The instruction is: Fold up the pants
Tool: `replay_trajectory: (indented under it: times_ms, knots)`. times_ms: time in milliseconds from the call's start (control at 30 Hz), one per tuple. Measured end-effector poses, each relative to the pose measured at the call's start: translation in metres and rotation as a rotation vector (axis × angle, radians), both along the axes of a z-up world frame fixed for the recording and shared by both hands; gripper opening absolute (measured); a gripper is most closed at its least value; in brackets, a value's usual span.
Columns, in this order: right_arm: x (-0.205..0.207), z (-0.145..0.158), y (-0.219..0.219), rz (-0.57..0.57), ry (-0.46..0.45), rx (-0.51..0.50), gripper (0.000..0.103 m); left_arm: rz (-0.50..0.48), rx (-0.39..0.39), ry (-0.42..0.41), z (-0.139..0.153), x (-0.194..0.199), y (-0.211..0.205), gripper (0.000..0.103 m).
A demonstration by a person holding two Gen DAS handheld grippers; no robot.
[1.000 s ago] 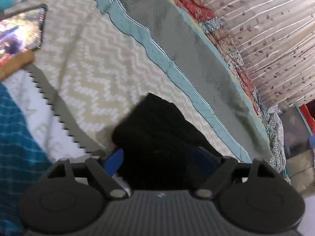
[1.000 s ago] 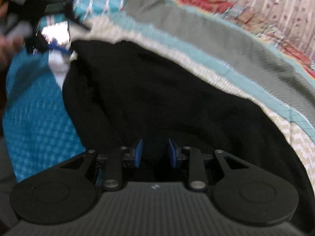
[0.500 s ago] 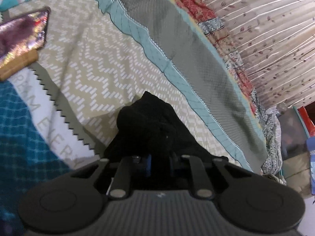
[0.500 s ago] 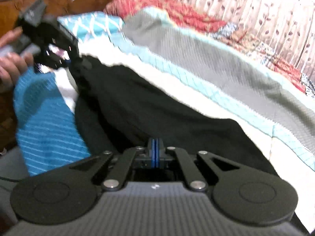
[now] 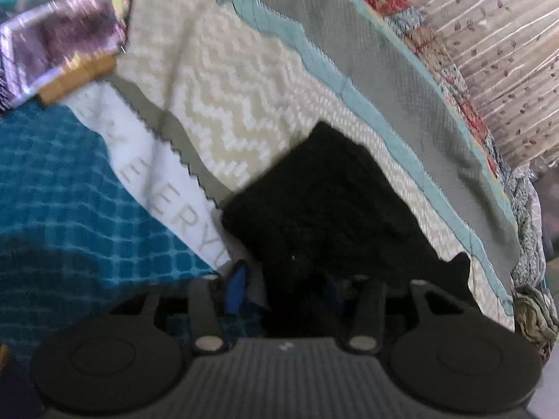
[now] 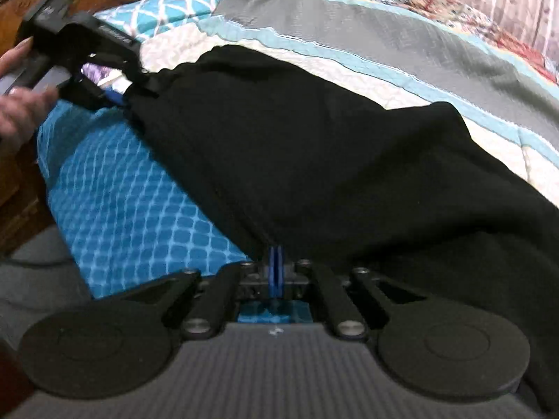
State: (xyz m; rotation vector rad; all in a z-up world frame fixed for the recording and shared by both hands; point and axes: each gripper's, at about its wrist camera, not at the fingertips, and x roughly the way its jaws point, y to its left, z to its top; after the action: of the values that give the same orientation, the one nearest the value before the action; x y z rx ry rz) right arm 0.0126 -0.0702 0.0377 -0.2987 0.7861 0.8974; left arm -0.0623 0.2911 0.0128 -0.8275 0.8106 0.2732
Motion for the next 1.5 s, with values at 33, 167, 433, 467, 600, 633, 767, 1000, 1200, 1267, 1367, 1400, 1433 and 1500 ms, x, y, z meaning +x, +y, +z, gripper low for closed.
replay_trajectory:
  times_ms: [33,167,433,467,600,633,767,1000,1200,1267,1367,1400,1433,1500]
  knots:
    - [-0.001,0.004,0.0,0.0,0.002,0.013,0.008,0.023,0.015,-0.016,0.006,-0.008,0.002,0.055]
    - [-0.002,0.018,-0.022,-0.072,0.001,0.086,0.01,0.1,0.019,-0.081,0.03,-0.03,0.005,0.055]
    - [-0.019,0.011,-0.129,-0.402,0.022,0.198,0.011,-0.073,0.123,-0.058,0.048,0.027,-0.067,0.058]
    - [-0.023,0.011,-0.146,-0.457,0.03,0.216,0.012,-0.106,0.124,-0.042,0.044,0.037,-0.081,0.058]
    - [-0.044,0.005,-0.213,-0.687,0.048,0.279,0.013,-0.203,0.17,0.023,0.029,0.062,-0.132,0.063]
    - [-0.049,0.004,-0.23,-0.746,0.052,0.294,0.013,-0.227,0.202,0.038,0.027,0.067,-0.146,0.065]
    - [-0.067,0.005,-0.296,-0.977,0.031,0.352,0.013,-0.295,0.301,0.08,0.022,0.074,-0.18,0.072]
    - [-0.086,-0.004,-0.359,-1.246,-0.025,0.435,0.029,-0.349,0.396,0.157,0.014,0.077,-0.212,0.072]
    - [-0.087,-0.019,-0.361,-1.271,-0.001,0.478,0.037,-0.408,0.409,0.18,0.011,0.075,-0.231,0.072]
    - [-0.088,-0.022,-0.36,-1.265,0.009,0.497,0.037,-0.421,0.422,0.19,0.009,0.075,-0.236,0.072]
    - [-0.081,-0.026,-0.361,-1.264,0.022,0.501,0.037,-0.426,0.433,0.2,0.008,0.075,-0.241,0.072]
    - [-0.084,-0.025,-0.366,-1.266,0.028,0.509,0.037,-0.425,0.432,0.202,0.007,0.075,-0.24,0.072]
    - [-0.081,-0.027,-0.37,-1.273,0.041,0.525,0.037,-0.425,0.431,0.204,0.007,0.076,-0.24,0.072]
    - [-0.079,-0.029,-0.382,-1.281,0.077,0.557,0.018,-0.426,0.433,0.207,0.007,0.079,-0.239,0.072]
